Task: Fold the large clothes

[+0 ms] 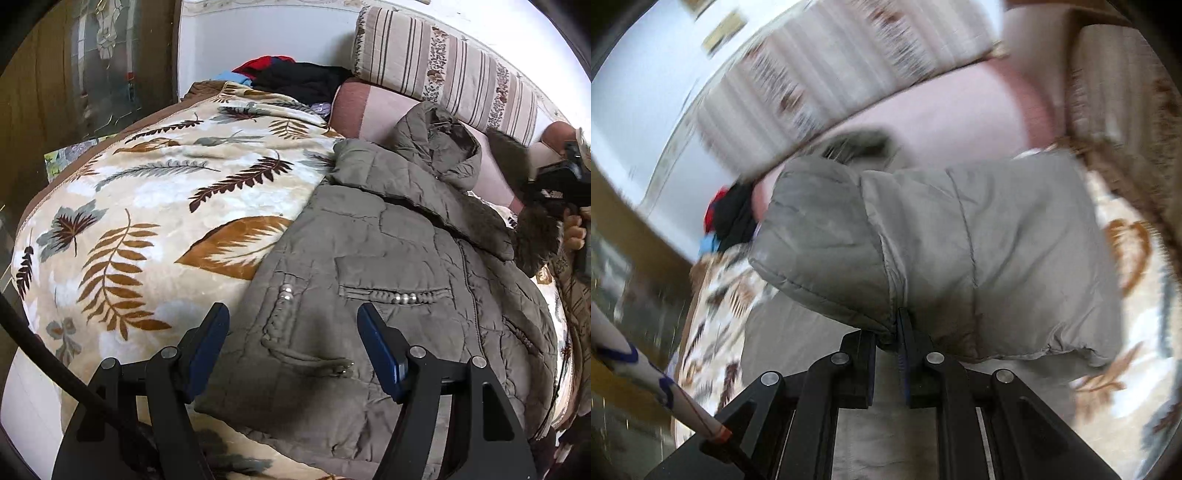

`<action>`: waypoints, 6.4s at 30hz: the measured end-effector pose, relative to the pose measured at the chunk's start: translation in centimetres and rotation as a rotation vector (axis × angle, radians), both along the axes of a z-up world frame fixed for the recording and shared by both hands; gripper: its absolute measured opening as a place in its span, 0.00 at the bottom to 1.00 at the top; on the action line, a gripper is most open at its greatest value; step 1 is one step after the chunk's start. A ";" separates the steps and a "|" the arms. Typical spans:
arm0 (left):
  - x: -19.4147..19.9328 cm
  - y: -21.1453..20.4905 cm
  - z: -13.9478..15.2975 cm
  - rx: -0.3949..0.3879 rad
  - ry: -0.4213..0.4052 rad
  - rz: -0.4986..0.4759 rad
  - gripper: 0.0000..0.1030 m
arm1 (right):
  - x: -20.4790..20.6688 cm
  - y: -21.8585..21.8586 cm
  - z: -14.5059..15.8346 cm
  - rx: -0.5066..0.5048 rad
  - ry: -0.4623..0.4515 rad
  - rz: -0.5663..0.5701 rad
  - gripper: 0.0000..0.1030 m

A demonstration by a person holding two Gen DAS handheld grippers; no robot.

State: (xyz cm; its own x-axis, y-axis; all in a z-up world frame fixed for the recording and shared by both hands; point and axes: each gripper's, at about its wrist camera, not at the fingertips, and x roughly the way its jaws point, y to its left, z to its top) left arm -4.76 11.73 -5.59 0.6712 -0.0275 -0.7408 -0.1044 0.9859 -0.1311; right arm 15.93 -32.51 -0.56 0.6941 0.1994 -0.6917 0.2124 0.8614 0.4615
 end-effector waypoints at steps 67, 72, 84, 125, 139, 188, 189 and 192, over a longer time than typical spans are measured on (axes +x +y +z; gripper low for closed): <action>33.0 -13.6 0.1 -0.079 0.229 -0.216 0.21 | -9.7 -8.8 -8.0 -0.149 -0.060 -0.239 0.83; 33.8 -13.5 -2.8 -0.025 0.265 -0.202 0.32 | -8.7 -8.0 -9.0 -0.173 -0.031 -0.214 0.83; 29.6 -10.8 0.7 0.028 0.190 -0.136 0.69 | -8.0 -6.4 -10.0 -0.242 0.007 -0.180 0.83; 14.8 -3.7 -6.9 0.011 0.175 -0.252 0.67 | -10.5 -7.4 -13.7 -0.135 0.308 -0.142 0.29; 18.4 -5.3 -0.4 -0.010 -0.043 -0.202 0.69 | -4.9 0.3 -1.1 -0.270 0.160 -0.080 0.62; 21.7 -0.9 -6.2 -0.248 0.116 -0.239 0.73 | 18.7 13.3 8.2 -0.296 0.015 -0.004 0.07; 21.5 -0.8 -5.9 -0.251 0.105 -0.235 0.73 | 16.7 13.6 8.4 -0.294 0.010 0.009 0.07; 21.0 -0.1 -4.9 -0.238 0.060 -0.214 0.73 | 11.0 14.6 8.4 -0.303 0.003 0.056 0.07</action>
